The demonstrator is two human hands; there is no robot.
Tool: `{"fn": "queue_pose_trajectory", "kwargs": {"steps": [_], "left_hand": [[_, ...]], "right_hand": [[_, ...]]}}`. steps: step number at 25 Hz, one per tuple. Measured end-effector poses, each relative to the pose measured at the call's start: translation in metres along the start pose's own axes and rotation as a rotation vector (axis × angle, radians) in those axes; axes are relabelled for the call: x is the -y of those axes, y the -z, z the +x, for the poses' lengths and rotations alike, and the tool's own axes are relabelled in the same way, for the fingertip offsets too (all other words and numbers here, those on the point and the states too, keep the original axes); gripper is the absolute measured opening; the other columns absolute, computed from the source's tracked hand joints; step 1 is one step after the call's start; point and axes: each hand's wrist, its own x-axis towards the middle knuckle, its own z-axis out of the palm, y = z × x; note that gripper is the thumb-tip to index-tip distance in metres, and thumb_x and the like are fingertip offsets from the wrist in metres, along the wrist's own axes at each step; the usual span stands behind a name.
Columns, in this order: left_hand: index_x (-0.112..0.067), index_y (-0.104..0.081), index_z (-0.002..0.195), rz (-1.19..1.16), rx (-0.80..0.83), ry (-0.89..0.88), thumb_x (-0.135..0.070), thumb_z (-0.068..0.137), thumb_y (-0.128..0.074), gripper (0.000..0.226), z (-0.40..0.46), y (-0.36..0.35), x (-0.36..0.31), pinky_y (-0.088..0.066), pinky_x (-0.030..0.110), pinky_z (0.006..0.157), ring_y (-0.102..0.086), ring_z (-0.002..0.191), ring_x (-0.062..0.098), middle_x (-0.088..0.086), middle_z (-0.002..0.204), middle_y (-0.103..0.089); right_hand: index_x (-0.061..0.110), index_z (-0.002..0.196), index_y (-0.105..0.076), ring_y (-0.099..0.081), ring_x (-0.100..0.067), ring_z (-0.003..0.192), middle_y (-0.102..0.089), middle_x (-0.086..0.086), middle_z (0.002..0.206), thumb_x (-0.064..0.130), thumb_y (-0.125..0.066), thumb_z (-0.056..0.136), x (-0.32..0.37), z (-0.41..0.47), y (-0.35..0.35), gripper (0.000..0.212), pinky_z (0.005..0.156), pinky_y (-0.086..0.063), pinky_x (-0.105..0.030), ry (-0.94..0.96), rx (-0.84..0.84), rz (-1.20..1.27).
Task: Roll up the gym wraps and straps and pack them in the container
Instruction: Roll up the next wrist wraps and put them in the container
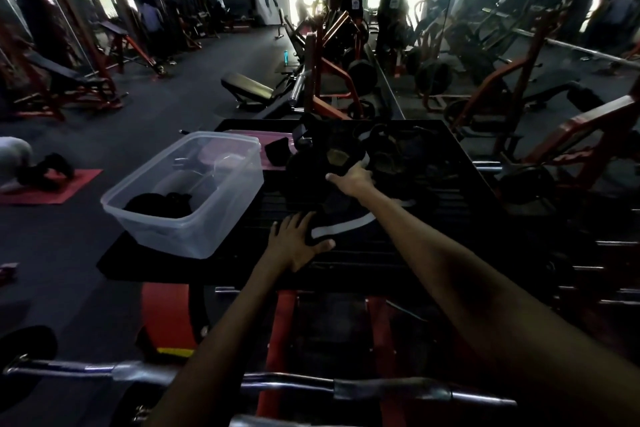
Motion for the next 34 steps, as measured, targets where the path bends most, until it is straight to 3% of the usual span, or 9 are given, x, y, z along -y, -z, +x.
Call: {"fn": "queue_pose_trajectory", "kwargs": {"steps": [7,12,15,17,19,23,26,30,34], "left_hand": [[-0.024,-0.026,0.146,-0.063,-0.102,-0.046,-0.067,0.076,-0.056,0.087,0.005,-0.001,0.004,-0.011,0.050,0.117,-0.020,0.142,0.023,0.004,0.153,-0.026],[-0.018,-0.037,0.141,-0.073,-0.172,-0.102,-0.064,0.081,-0.051,0.077,0.004,0.003,0.005,-0.019,0.047,0.116,-0.031,0.137,0.023,0.006,0.146,-0.037],[-0.012,-0.053,0.128,-0.552,-0.334,-0.155,-0.051,0.092,-0.046,0.053,-0.003,0.017,-0.017,-0.037,0.030,0.103,-0.051,0.122,0.021,0.007,0.130,-0.056],[-0.012,-0.061,0.117,-1.141,-0.172,-0.049,-0.051,0.095,-0.039,0.050,-0.001,0.041,-0.045,-0.048,0.036,0.095,-0.062,0.105,0.021,0.007,0.113,-0.066],[-0.007,-0.064,0.106,-1.346,0.036,0.086,-0.042,0.097,-0.041,0.043,0.011,0.058,-0.063,-0.055,0.032,0.075,-0.065,0.082,0.021,0.009,0.090,-0.068],[-0.006,-0.066,0.099,-0.905,-0.016,0.124,0.004,0.083,-0.052,0.023,0.029,0.057,-0.051,-0.056,0.041,0.078,-0.063,0.087,0.032,0.020,0.095,-0.065],[-0.020,-0.066,0.105,-0.588,-0.196,0.055,-0.013,0.083,-0.063,0.023,0.019,0.065,-0.032,-0.052,0.044,0.091,-0.064,0.100,0.030,0.016,0.111,-0.067],[-0.023,-0.061,0.114,-0.081,-0.436,0.021,-0.016,0.088,-0.051,0.029,0.003,0.083,-0.018,-0.049,0.039,0.088,-0.062,0.106,0.030,0.010,0.113,-0.066],[-0.018,-0.062,0.104,-0.011,-0.483,-0.108,-0.008,0.081,-0.048,0.029,-0.018,0.078,-0.014,-0.050,0.036,0.079,-0.062,0.097,0.027,0.006,0.108,-0.064]], "right_hand": [[-0.007,0.123,-0.050,-0.052,-0.038,0.118,-0.052,-0.025,0.129,0.008,-0.044,0.094,0.009,0.011,0.017,0.033,0.096,-0.044,-0.038,0.033,-0.241,0.095],[0.006,0.125,-0.054,-0.057,-0.038,0.112,-0.061,-0.022,0.119,0.010,-0.039,0.094,0.010,-0.029,0.067,0.035,0.089,-0.045,-0.037,0.169,-0.460,0.145],[0.011,0.118,-0.058,-0.062,-0.035,0.102,-0.067,-0.018,0.109,0.014,-0.043,0.092,-0.003,-0.067,0.061,0.030,0.083,-0.050,-0.037,0.373,-0.422,0.118],[0.008,0.120,-0.059,-0.063,-0.032,0.103,-0.067,-0.019,0.111,0.011,-0.046,0.091,-0.015,-0.095,0.044,0.031,0.088,-0.050,-0.033,0.508,-0.268,0.085],[0.003,0.121,-0.059,-0.064,-0.027,0.102,-0.066,-0.018,0.111,0.005,-0.047,0.092,-0.026,-0.112,0.030,0.031,0.083,-0.044,-0.021,0.624,-0.027,0.065],[0.009,0.105,-0.068,-0.065,-0.016,0.090,-0.070,-0.007,0.096,0.030,-0.049,0.096,-0.044,-0.116,0.030,0.030,0.075,-0.045,-0.018,0.594,0.185,0.129],[0.007,0.115,-0.063,-0.062,-0.021,0.106,-0.067,-0.011,0.113,0.018,-0.055,0.093,-0.055,-0.100,0.038,0.026,0.085,-0.043,-0.021,0.486,-0.062,0.190],[0.006,0.133,-0.046,-0.056,-0.026,0.111,-0.055,-0.015,0.125,0.006,-0.057,0.087,-0.060,-0.087,0.027,0.047,0.083,-0.041,-0.024,0.399,0.022,-0.088],[0.001,0.130,-0.043,-0.061,-0.027,0.097,-0.052,-0.016,0.115,0.029,-0.059,0.091,-0.042,-0.082,0.009,0.050,0.078,-0.052,-0.033,0.025,0.205,0.929]]}}
